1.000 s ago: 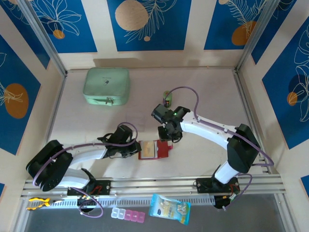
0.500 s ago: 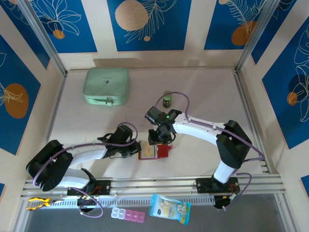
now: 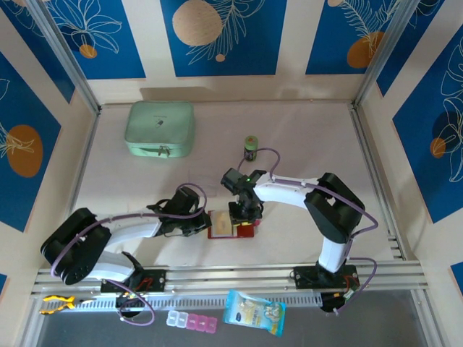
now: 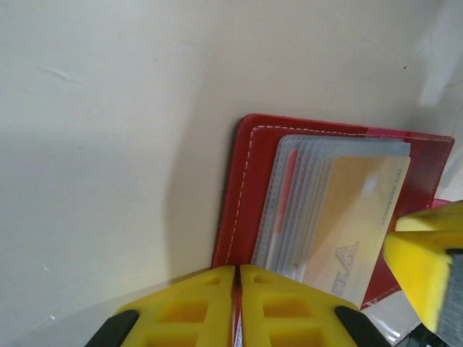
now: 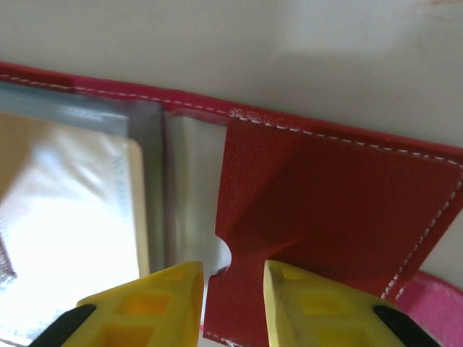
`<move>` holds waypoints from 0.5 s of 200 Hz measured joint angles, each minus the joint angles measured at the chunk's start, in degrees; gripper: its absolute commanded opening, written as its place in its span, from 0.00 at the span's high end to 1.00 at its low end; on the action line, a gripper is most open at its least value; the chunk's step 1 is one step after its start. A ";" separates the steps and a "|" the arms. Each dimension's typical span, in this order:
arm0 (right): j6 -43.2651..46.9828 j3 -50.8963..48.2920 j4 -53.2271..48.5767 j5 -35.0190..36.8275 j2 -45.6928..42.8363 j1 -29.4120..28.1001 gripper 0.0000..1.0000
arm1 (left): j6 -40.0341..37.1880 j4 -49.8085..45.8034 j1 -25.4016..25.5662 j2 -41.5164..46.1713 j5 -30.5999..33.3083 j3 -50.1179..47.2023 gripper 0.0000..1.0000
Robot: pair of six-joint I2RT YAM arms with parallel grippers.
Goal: Take the credit cards out of the card holder
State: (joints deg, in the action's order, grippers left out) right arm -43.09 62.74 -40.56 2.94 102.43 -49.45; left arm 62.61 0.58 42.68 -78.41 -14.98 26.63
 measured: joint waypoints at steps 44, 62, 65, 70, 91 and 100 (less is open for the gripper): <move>-0.44 -1.05 0.94 -1.05 0.02 0.85 0.76 | 0.04 -0.39 0.00 -0.22 -0.02 0.28 0.91; -0.46 -1.20 1.05 -1.07 0.00 0.96 0.77 | 0.04 -0.46 0.00 -0.22 -0.02 0.31 0.91; -0.46 -1.20 1.05 -1.07 -0.02 0.96 0.77 | 0.02 -0.50 0.00 -0.22 -0.02 0.31 0.91; -0.46 -1.22 1.05 -1.07 -0.07 0.96 0.77 | 0.02 -0.55 0.00 -0.22 -0.02 0.33 0.91; -0.48 -1.27 1.16 -1.05 -0.44 0.94 0.77 | 0.00 -1.09 0.00 -0.17 0.00 0.61 0.90; -0.48 -1.27 1.16 -1.05 -0.59 0.94 0.77 | -0.02 -1.70 0.00 -0.09 0.00 0.85 0.90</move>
State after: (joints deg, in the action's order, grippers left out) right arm -43.57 61.47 -39.40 1.89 101.84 -48.51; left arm 62.59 -1.13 42.68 -78.50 -14.98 27.49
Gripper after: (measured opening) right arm 0.234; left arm 0.095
